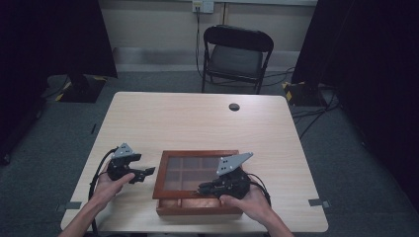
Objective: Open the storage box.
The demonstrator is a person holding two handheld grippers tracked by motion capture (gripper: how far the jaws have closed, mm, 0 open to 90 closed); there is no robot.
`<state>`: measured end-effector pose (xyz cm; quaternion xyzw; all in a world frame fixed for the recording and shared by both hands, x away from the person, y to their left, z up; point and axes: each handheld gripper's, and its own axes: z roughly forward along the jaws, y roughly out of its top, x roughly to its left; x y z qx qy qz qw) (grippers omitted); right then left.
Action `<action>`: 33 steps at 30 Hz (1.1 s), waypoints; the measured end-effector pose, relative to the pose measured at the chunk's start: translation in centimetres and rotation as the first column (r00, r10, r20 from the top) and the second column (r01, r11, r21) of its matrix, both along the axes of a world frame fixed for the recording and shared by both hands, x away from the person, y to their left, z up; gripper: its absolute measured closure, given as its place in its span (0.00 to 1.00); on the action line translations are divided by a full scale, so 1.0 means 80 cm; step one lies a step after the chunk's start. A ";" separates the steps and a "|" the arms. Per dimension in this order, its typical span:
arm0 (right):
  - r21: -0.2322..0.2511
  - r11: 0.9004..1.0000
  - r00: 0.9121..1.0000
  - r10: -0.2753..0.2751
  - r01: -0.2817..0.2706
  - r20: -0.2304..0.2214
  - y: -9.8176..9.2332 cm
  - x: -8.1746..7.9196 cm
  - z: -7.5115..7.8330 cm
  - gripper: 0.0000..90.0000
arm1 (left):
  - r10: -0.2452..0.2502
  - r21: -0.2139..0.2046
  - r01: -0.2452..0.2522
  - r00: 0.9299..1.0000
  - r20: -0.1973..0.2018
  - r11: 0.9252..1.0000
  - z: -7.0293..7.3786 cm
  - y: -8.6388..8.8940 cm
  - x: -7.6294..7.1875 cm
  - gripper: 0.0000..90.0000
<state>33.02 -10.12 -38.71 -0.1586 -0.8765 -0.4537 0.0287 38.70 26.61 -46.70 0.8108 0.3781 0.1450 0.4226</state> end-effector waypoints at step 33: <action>-0.009 1.000 1.000 0.010 -0.010 -0.004 0.002 0.011 0.020 0.92 | -0.212 -0.056 0.216 0.975 0.060 0.975 0.014 -0.042 -0.027 0.19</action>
